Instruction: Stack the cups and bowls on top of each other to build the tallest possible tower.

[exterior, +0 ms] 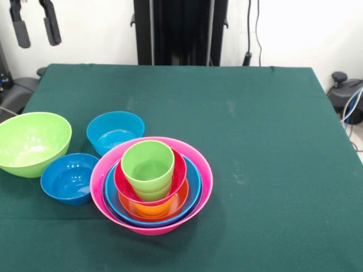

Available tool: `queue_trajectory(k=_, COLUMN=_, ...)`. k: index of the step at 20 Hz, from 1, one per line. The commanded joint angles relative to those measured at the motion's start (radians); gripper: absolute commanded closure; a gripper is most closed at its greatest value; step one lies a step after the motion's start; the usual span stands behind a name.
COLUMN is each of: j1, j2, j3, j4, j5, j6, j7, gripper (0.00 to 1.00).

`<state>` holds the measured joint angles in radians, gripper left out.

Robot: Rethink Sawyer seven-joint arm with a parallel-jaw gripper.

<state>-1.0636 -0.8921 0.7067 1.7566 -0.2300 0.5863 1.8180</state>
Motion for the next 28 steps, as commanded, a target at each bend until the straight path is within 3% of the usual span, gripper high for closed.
queue_trajectory(k=1, j1=0.006, j2=0.085, j3=0.094, j4=0.071, j5=-0.092, j6=0.025, j7=-0.209, gripper=0.00)
queue_trajectory(k=9, j1=0.019, j2=0.145, j3=0.106, j4=0.040, j5=-0.119, j6=0.014, j7=-0.170, gripper=0.00)
queue_trajectory(k=20, j1=0.004, j2=0.228, j3=0.126, j4=-0.034, j5=-0.148, j6=0.052, j7=-0.200, gripper=0.00)
queue_trajectory(k=28, j1=0.018, j2=0.216, j3=0.079, j4=-0.053, j5=-0.134, j6=0.073, j7=-0.116, gripper=0.00)
